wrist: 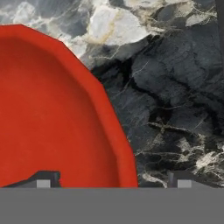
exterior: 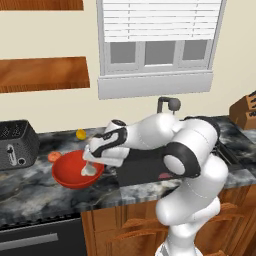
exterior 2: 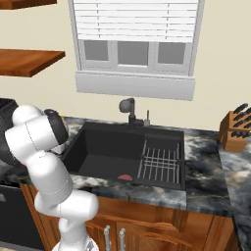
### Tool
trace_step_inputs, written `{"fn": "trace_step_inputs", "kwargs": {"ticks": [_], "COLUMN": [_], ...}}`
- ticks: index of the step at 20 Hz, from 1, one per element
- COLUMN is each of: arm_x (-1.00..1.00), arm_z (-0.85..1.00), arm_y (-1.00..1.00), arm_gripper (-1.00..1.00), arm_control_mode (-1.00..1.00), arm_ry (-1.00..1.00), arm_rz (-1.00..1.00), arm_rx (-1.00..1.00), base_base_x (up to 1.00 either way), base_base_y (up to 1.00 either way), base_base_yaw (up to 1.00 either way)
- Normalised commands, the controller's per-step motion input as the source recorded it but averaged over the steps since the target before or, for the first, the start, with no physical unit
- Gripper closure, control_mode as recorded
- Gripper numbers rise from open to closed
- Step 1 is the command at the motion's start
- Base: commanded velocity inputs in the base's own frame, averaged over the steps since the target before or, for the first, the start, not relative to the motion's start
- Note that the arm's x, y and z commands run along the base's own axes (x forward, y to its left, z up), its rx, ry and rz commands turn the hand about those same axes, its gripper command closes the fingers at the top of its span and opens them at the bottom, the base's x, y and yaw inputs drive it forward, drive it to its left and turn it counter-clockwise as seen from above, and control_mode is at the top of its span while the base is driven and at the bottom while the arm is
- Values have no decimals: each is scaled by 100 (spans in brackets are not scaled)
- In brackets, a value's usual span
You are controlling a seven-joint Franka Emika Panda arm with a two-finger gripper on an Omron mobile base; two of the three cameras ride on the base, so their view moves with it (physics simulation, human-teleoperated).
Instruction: Pick the garlic from the sink and place it in the bowl. Then pick the bowl and place it in the microwave. Then close the microwave door and press the start button.
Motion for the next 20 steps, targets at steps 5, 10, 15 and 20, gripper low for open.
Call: {"fn": "trace_step_inputs", "kwargs": {"ticks": [5, 10, 15, 20], "arm_x": [4, -5, -36, -45], "arm_z": [-17, -1, 18, 96], "arm_y": [12, -5, -31, -54], "arm_gripper": [100, 100, 100, 100], "arm_control_mode": [-100, -100, -100, -100], "arm_ry": [4, 0, -5, -5], "arm_rz": [0, 0, -2, -6], "arm_rx": [0, 1, 7, 11], "base_base_x": [0, 0, 0, 0], "base_base_y": [0, 0, 0, 0], "base_base_yaw": [0, 0, 0, 0]}}
